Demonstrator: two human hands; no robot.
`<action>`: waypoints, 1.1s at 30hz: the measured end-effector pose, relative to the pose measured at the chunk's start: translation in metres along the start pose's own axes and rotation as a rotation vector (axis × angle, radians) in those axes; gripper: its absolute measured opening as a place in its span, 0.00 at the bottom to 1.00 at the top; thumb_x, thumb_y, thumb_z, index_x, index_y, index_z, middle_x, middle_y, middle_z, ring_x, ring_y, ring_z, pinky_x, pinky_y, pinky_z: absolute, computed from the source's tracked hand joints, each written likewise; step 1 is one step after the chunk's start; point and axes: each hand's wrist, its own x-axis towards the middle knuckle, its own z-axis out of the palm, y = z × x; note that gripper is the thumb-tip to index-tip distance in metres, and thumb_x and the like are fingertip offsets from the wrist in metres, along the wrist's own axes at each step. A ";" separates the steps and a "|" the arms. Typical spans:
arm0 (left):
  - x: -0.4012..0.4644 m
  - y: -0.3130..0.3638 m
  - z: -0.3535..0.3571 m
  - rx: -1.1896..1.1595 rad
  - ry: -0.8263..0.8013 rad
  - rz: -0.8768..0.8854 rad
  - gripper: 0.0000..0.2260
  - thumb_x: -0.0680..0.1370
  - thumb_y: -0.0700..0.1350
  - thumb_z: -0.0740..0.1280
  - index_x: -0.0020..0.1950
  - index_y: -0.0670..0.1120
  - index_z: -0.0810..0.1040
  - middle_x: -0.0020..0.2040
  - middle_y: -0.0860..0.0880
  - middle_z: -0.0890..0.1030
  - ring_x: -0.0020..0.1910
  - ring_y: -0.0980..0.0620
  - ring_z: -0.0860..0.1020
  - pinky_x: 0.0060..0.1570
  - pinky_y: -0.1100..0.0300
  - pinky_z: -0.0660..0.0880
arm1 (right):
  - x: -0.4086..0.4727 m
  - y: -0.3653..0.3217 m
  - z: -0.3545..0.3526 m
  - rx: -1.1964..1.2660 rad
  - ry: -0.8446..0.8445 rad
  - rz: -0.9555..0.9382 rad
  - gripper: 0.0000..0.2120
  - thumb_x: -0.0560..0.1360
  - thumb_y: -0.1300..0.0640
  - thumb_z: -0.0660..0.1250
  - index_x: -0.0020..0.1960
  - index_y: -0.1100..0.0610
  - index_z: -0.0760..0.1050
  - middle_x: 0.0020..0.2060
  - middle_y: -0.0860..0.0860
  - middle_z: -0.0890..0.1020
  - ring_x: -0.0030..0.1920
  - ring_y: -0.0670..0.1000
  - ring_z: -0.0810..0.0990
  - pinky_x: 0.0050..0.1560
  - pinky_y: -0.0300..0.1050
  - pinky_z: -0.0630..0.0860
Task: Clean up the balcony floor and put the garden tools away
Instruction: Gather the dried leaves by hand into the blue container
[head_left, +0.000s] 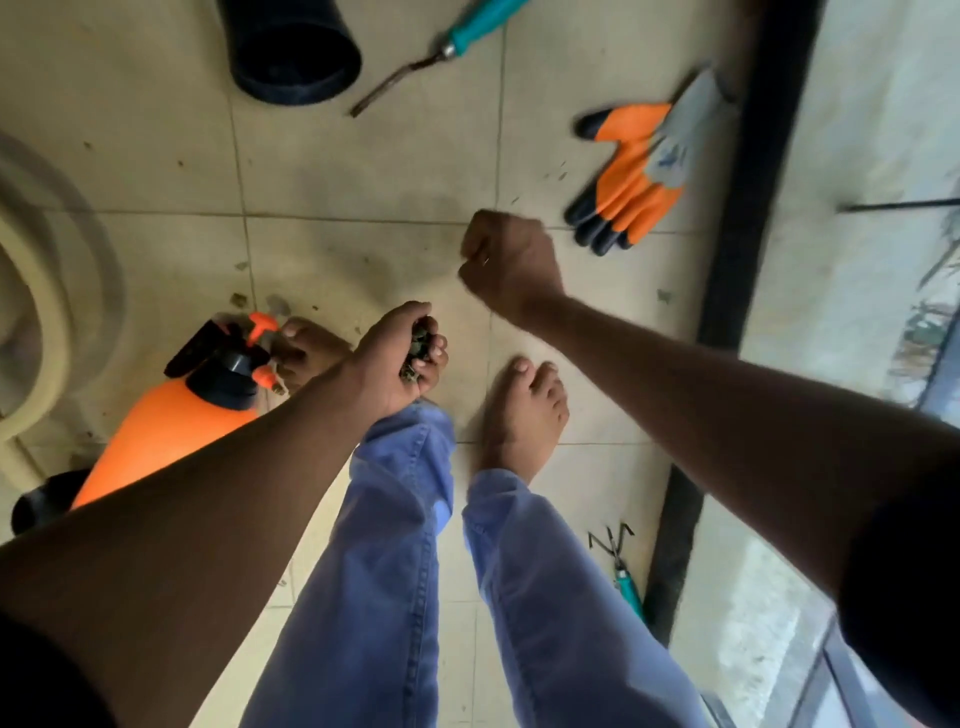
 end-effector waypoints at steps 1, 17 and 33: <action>-0.001 0.000 0.006 0.003 0.018 0.015 0.16 0.82 0.50 0.62 0.36 0.47 0.71 0.29 0.50 0.73 0.25 0.56 0.72 0.18 0.68 0.65 | -0.019 -0.006 -0.006 0.039 -0.009 -0.035 0.08 0.65 0.59 0.67 0.44 0.51 0.79 0.40 0.49 0.84 0.42 0.55 0.83 0.39 0.46 0.78; 0.016 -0.052 0.093 0.383 -0.104 -0.044 0.16 0.82 0.49 0.62 0.35 0.50 0.67 0.28 0.52 0.67 0.18 0.59 0.62 0.14 0.70 0.54 | -0.092 0.149 -0.034 -0.175 0.210 0.379 0.26 0.71 0.71 0.61 0.67 0.55 0.71 0.64 0.58 0.70 0.62 0.58 0.69 0.56 0.51 0.78; -0.005 -0.059 0.051 0.459 -0.047 -0.061 0.17 0.82 0.50 0.62 0.33 0.50 0.68 0.29 0.52 0.67 0.21 0.58 0.63 0.16 0.67 0.54 | -0.071 0.168 -0.030 0.071 0.144 0.448 0.08 0.73 0.64 0.68 0.47 0.52 0.76 0.40 0.46 0.78 0.40 0.48 0.79 0.31 0.38 0.73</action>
